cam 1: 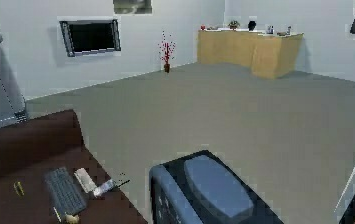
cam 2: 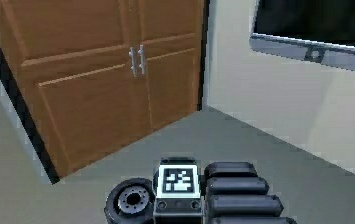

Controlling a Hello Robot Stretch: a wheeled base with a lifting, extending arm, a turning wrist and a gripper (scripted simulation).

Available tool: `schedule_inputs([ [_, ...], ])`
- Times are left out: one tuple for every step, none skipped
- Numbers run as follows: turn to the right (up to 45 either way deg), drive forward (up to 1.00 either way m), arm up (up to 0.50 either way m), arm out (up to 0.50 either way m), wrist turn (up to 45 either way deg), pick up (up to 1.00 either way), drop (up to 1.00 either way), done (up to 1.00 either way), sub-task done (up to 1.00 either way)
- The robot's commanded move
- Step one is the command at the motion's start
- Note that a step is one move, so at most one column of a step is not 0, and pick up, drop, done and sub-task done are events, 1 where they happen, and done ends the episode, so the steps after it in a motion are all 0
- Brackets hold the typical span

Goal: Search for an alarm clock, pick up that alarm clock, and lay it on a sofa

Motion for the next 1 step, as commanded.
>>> schedule_inputs([
  [33.0, 0.0, 0.0, 0.0, 0.0, 0.0, 0.0, 0.0, 0.0],
])
